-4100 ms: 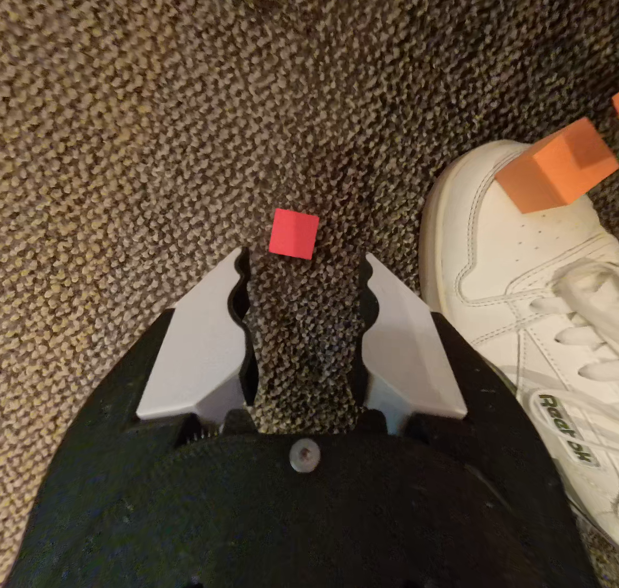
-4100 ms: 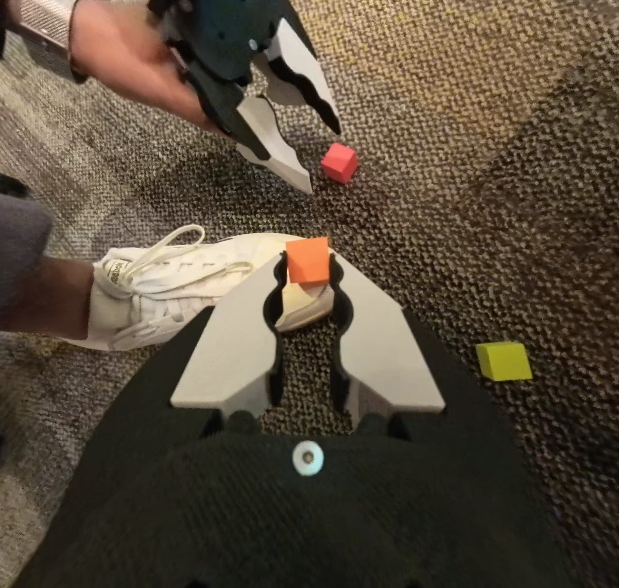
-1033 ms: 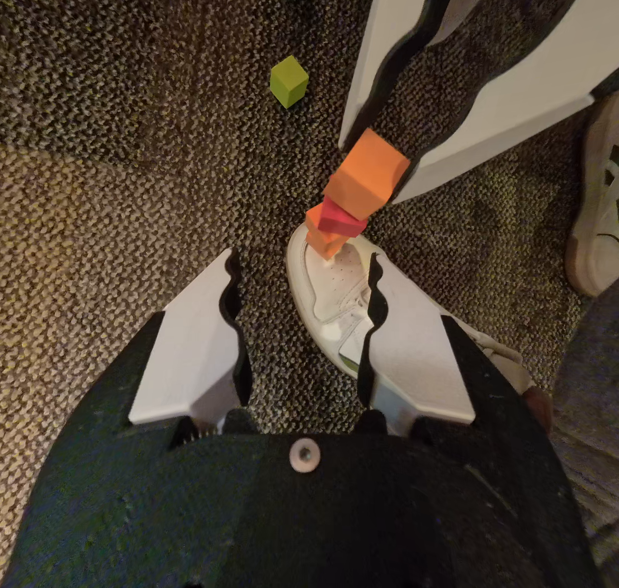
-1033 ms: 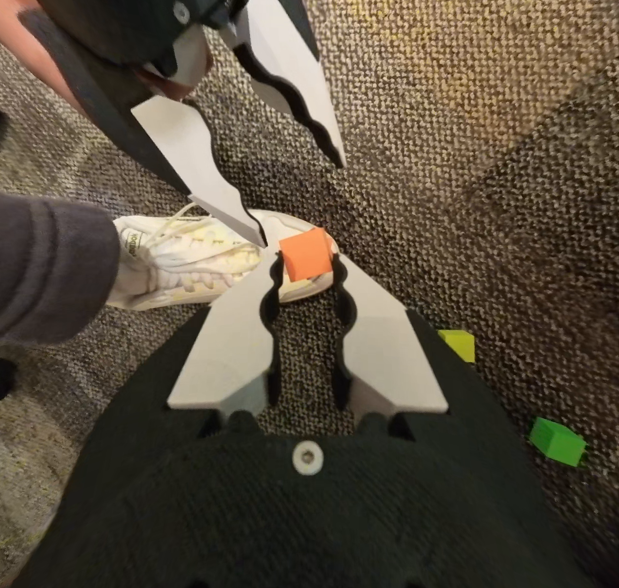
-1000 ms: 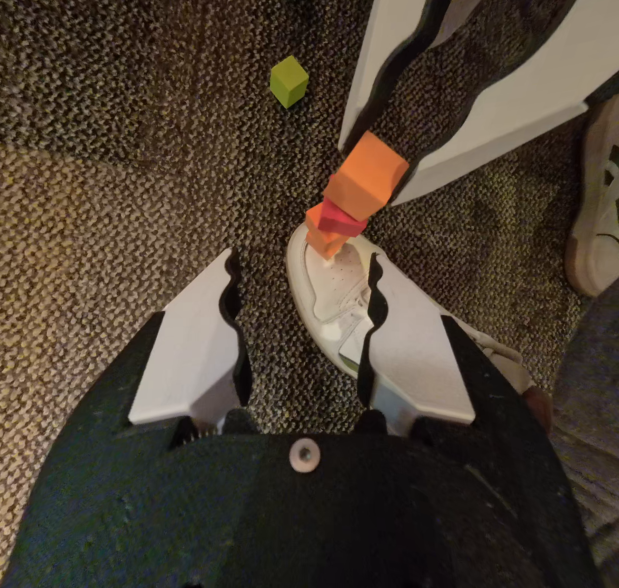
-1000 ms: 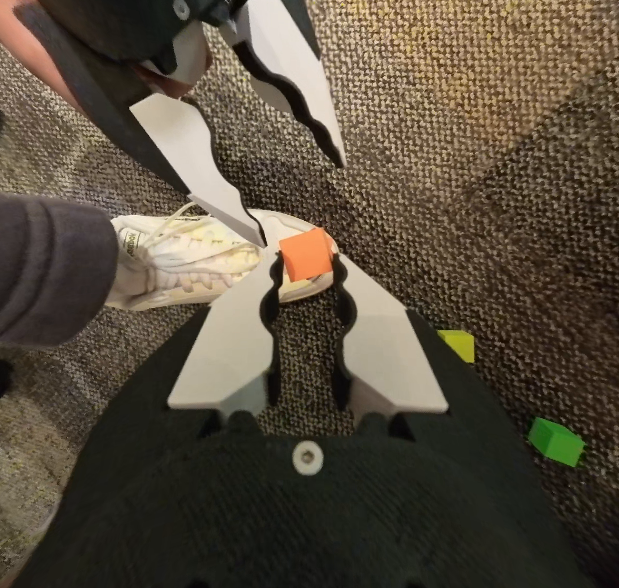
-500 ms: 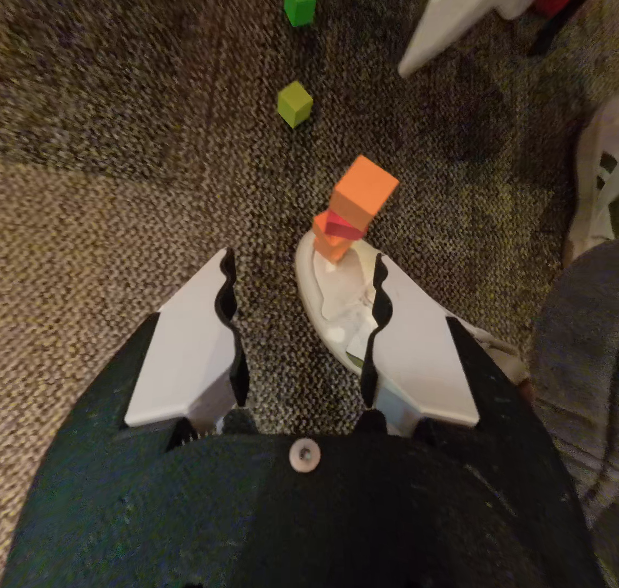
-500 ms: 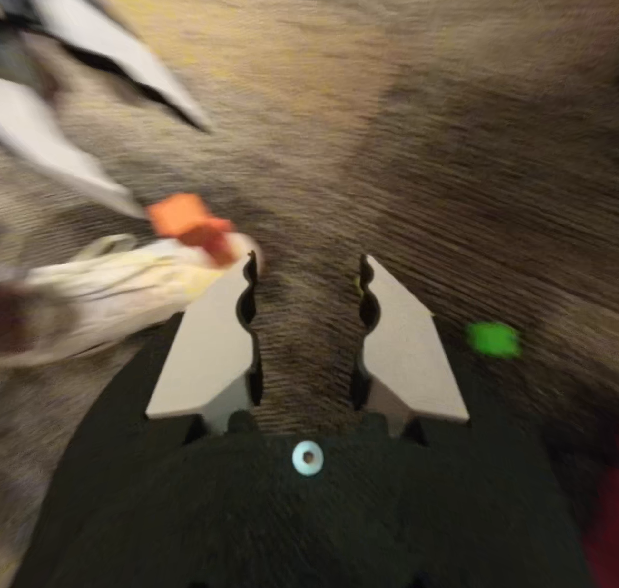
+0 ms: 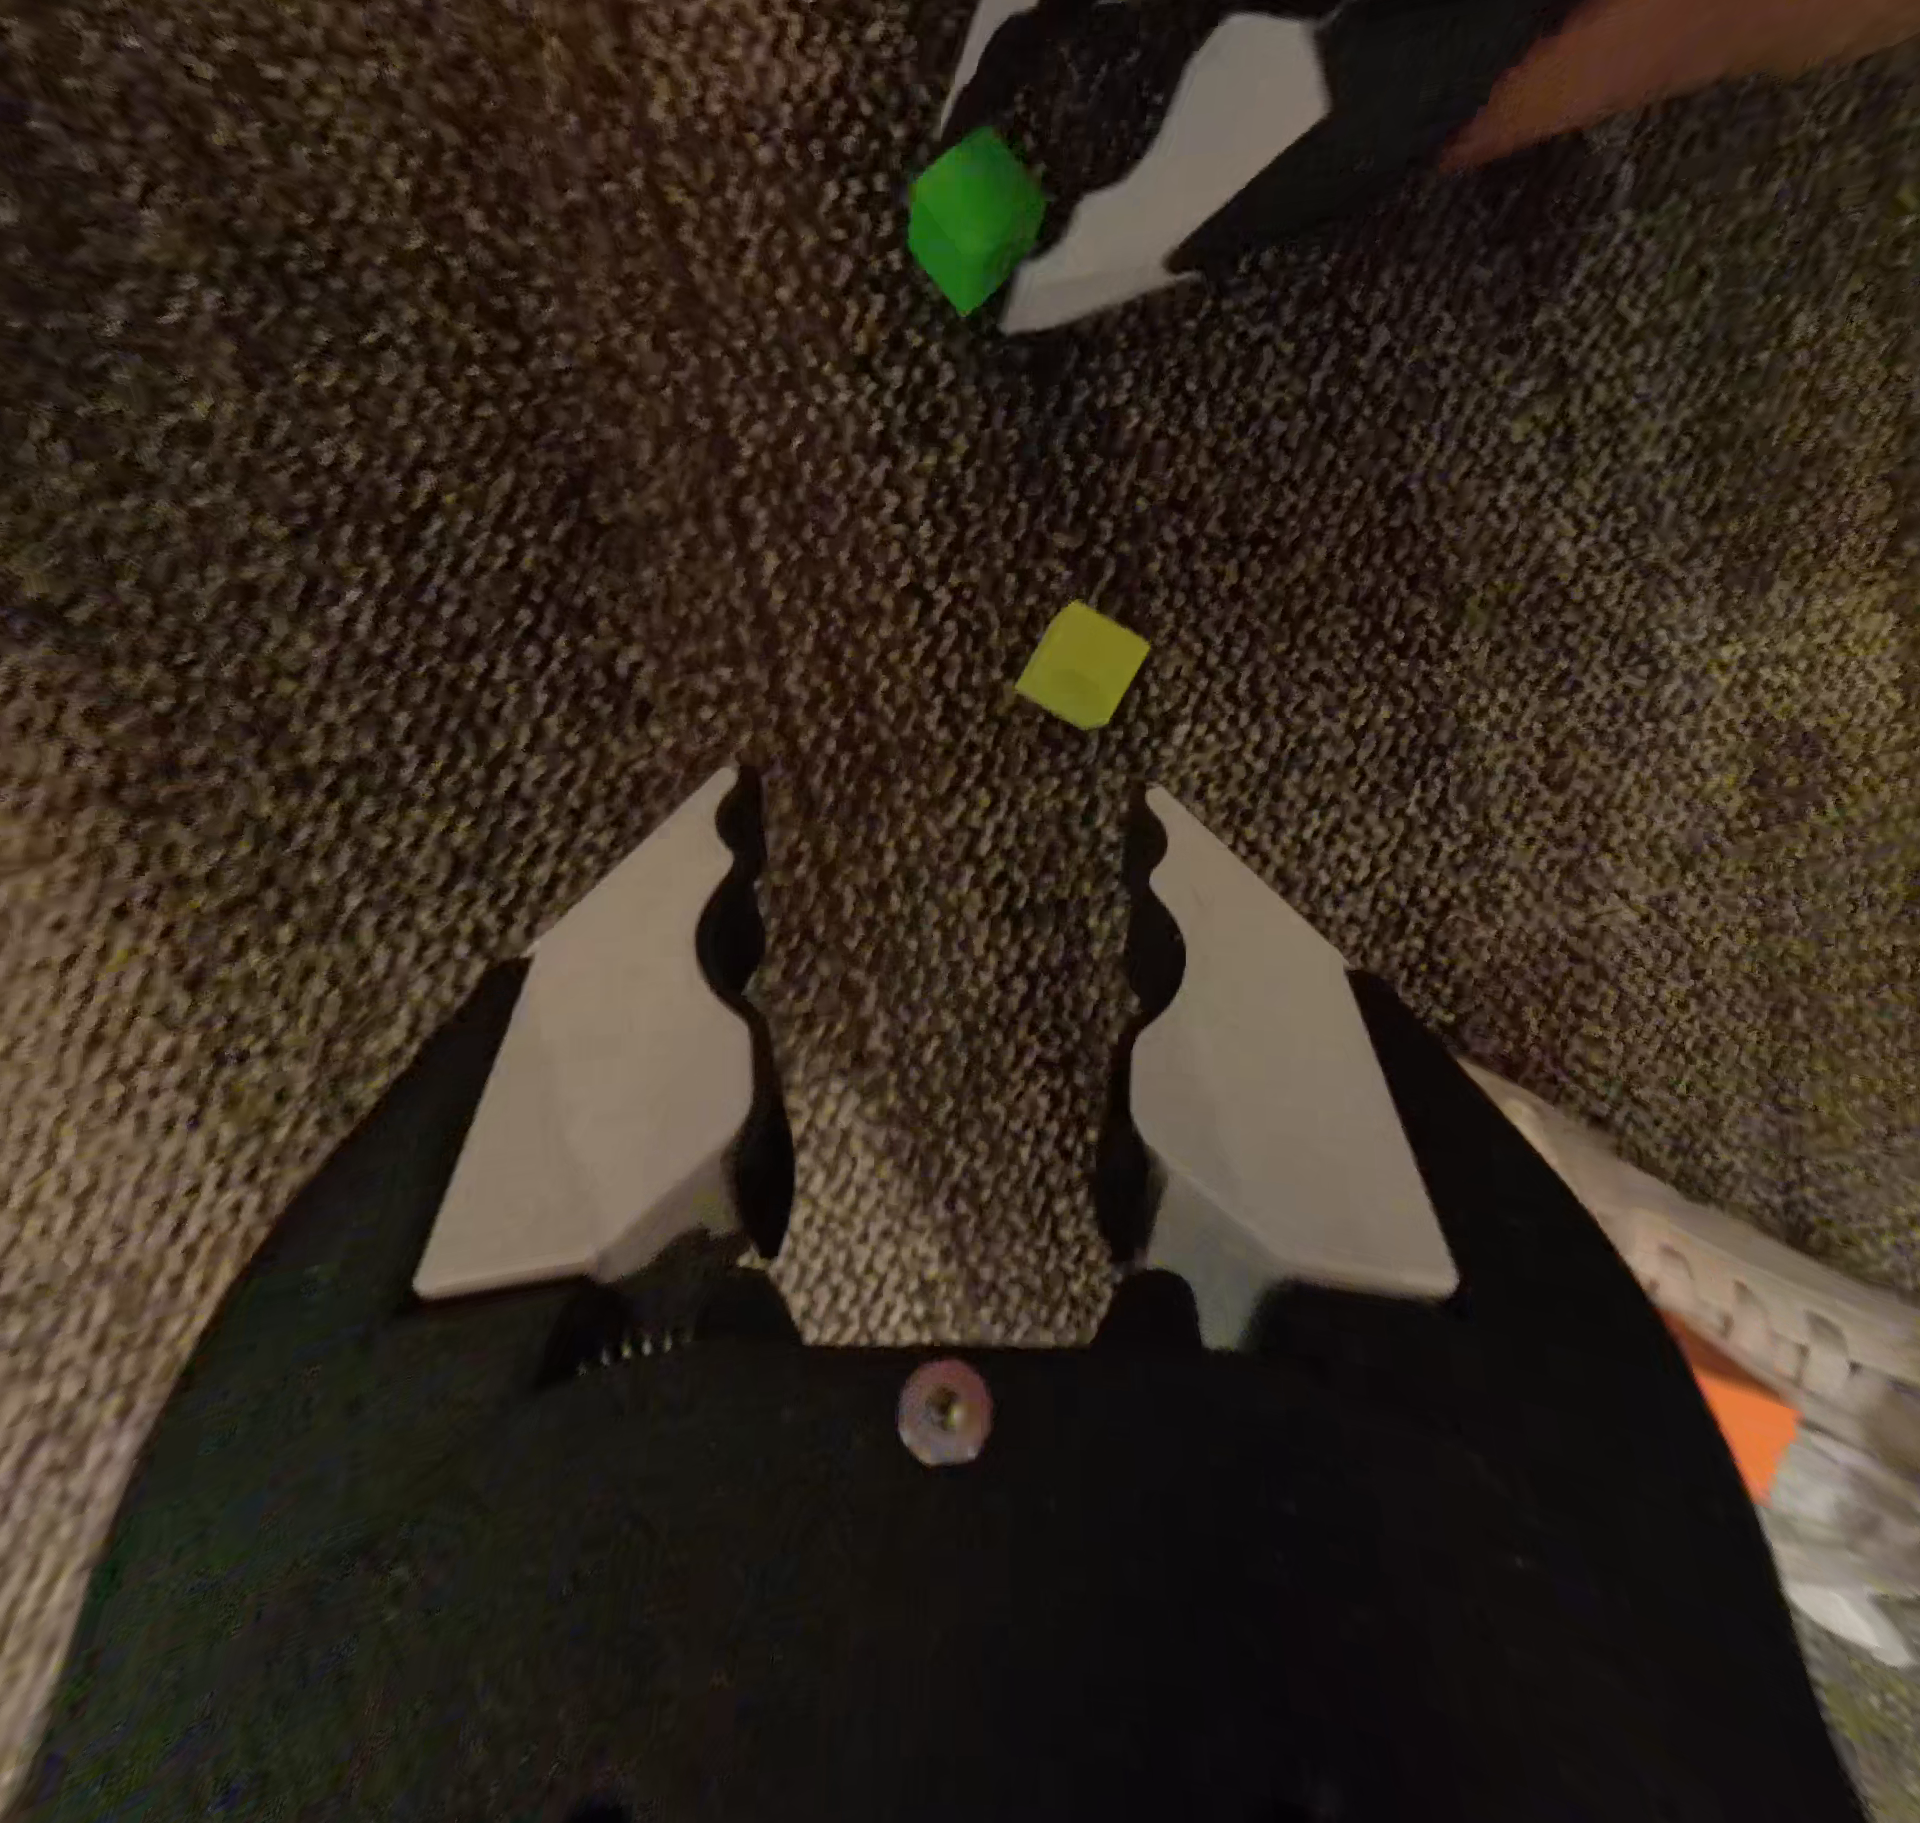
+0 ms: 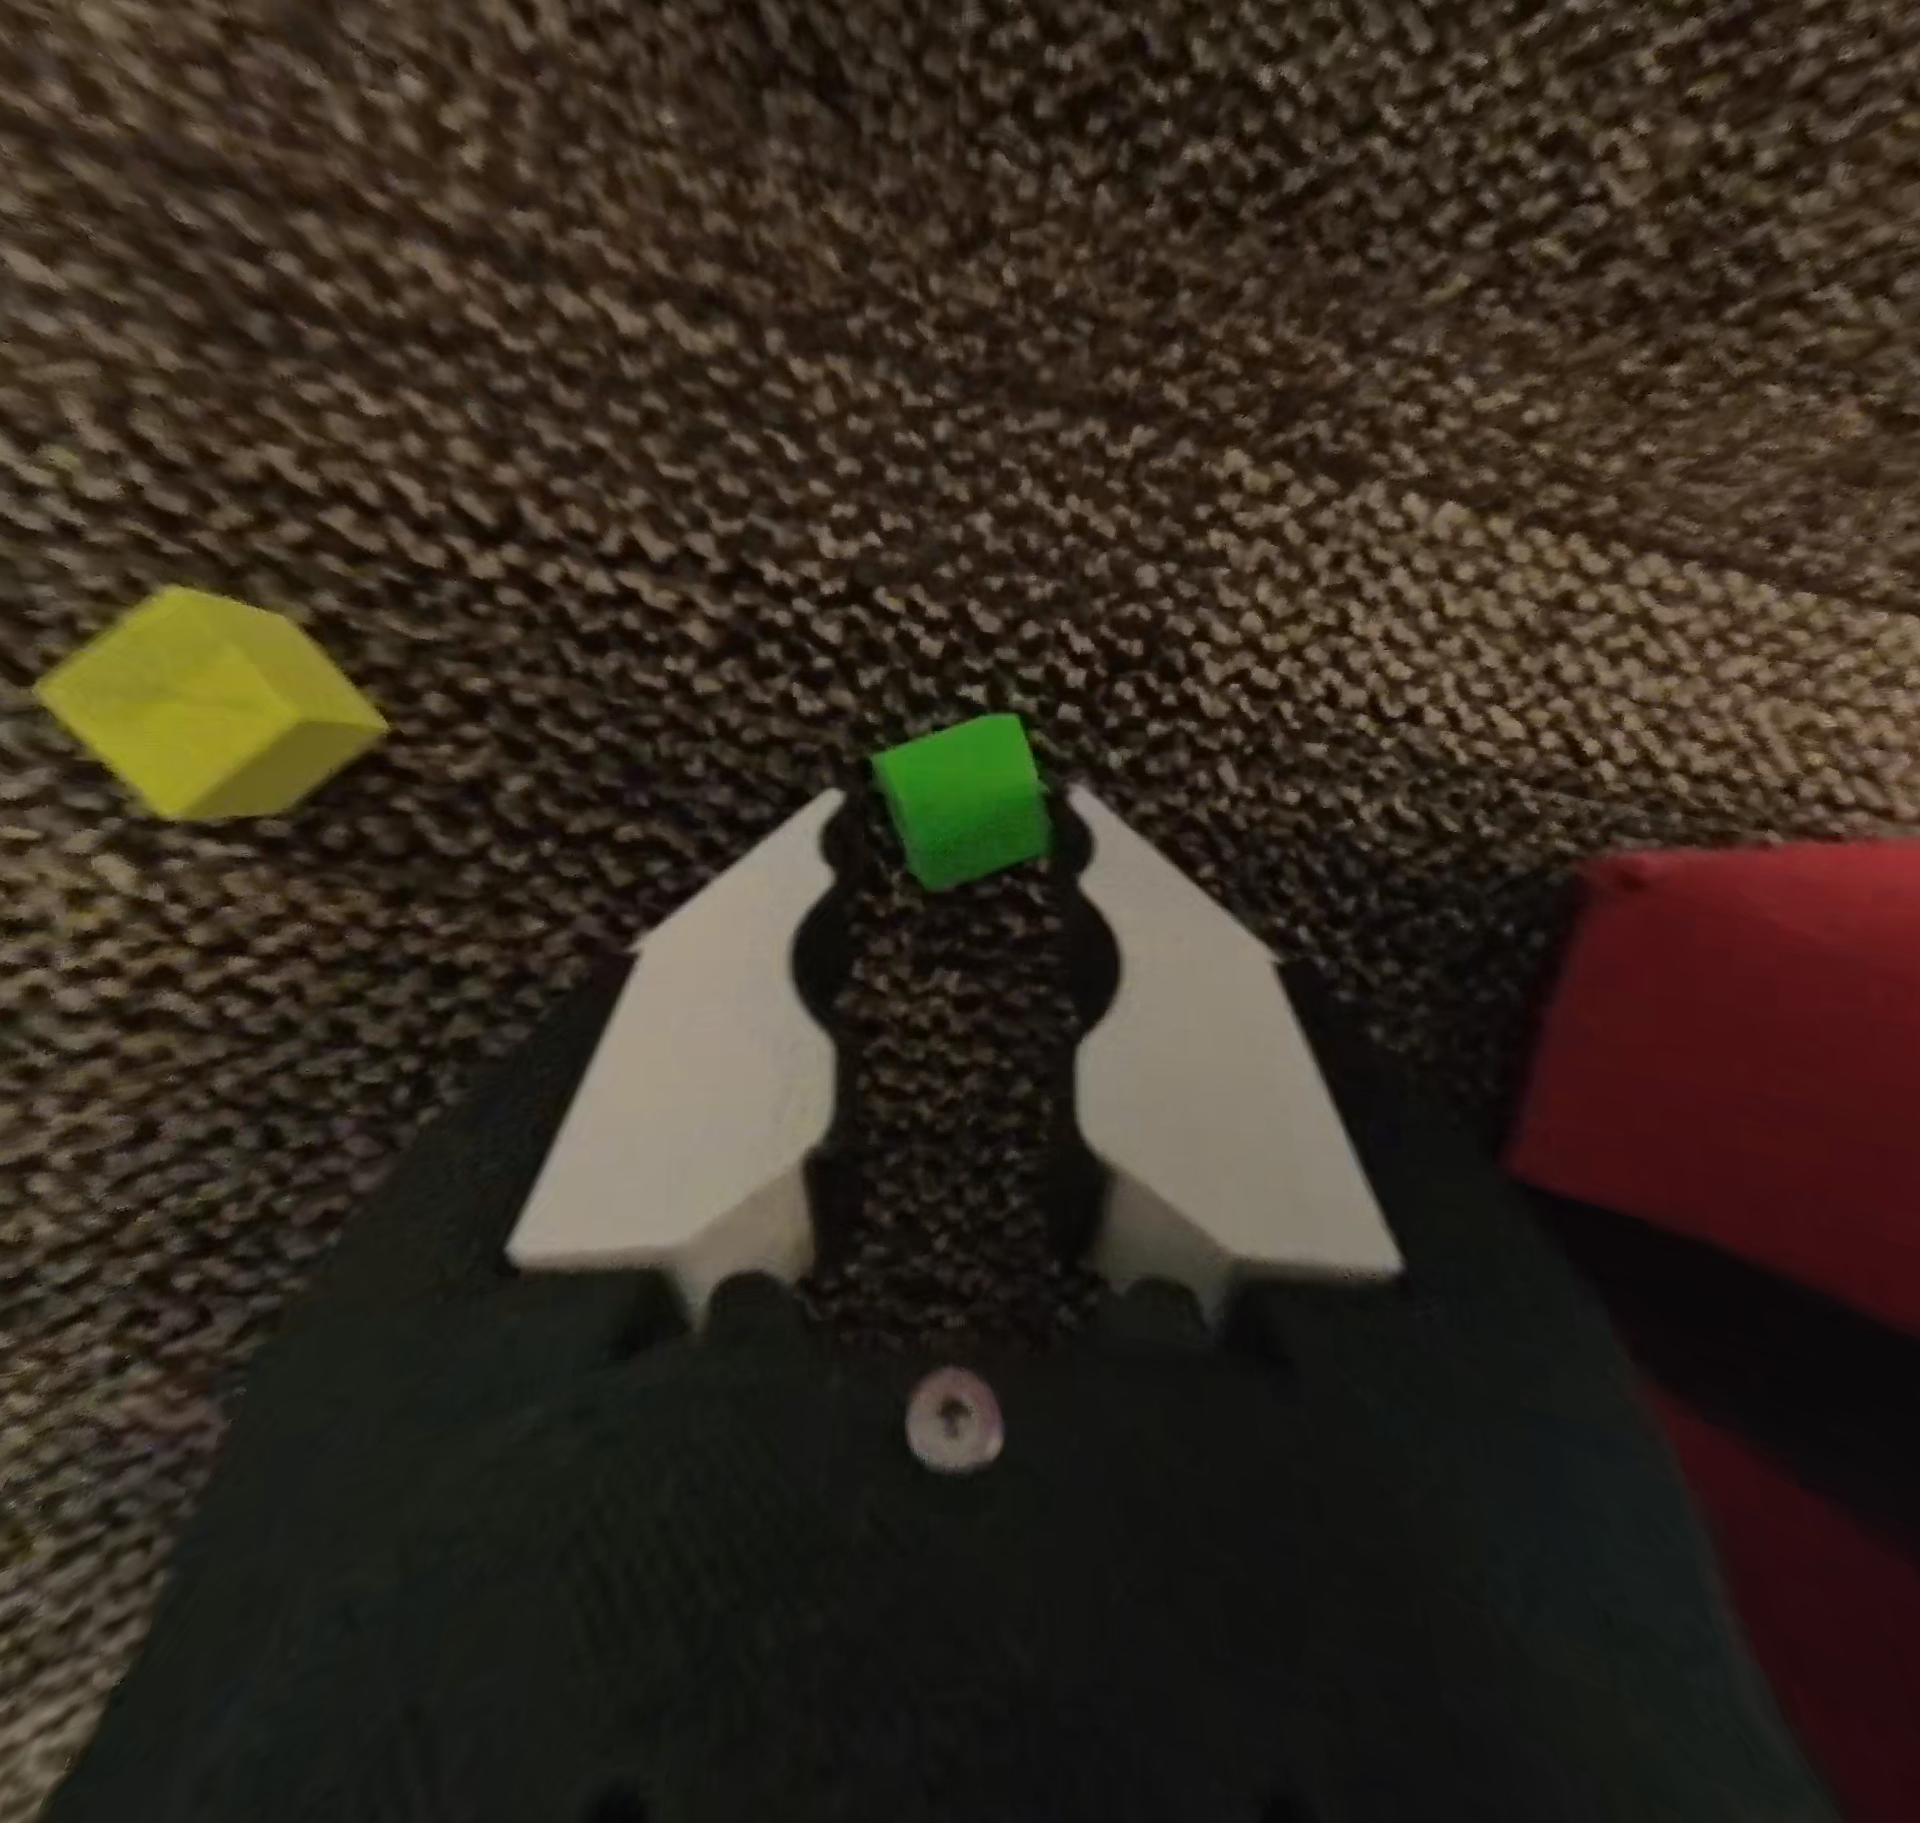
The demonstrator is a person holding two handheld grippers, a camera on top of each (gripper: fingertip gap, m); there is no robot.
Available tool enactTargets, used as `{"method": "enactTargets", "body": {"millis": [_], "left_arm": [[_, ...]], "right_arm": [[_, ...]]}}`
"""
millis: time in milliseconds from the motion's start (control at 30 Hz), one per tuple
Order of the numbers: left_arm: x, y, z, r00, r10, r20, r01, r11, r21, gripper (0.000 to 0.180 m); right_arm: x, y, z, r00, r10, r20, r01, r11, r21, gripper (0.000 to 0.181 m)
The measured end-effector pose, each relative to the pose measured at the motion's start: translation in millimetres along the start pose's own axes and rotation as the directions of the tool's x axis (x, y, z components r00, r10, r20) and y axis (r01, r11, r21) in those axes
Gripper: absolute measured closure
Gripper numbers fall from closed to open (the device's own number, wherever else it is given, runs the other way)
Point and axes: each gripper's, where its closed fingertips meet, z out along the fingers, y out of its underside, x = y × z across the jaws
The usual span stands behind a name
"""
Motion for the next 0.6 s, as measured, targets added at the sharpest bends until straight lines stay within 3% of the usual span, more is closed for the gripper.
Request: {"method": "enactTargets", "body": {"millis": [100,233,333,400,500,600], "left_arm": [[20,1,26,0.998,-0.011,-0.064,0.01,1.0,-0.019,0.113],[36,22,57,0.996,0.085,-0.039,-0.089,0.989,-0.118,0.114],[24,17,74,0.997,0.05,0.065,-0.04,0.987,-0.155,0.125],[29,5,81,0.999,0.008,0.039,-0.003,0.991,-0.133,0.134],[35,10,88,0.999,0.039,0.013,-0.036,0.979,-0.199,0.148],[32,0,76,0.997,0.059,0.045,-0.052,0.989,-0.136,0.153]], "right_arm": [[-3,-4,-13,0.999,0.025,0.039,-0.027,0.998,0.052,0.154],[-12,0,-52,0.999,0.021,0.05,-0.027,0.99,0.136,0.154],[-25,16,-74,0.999,-0.007,0.039,0.001,0.989,0.145,0.154],[-34,23,-86,0.999,-0.008,0.042,0.002,0.988,0.152,0.154],[-40,28,-100,0.999,0.004,0.034,-0.01,0.986,0.164,0.154],[-42,17,-118,0.999,0.026,0.033,-0.032,0.978,0.205,0.152]]}}
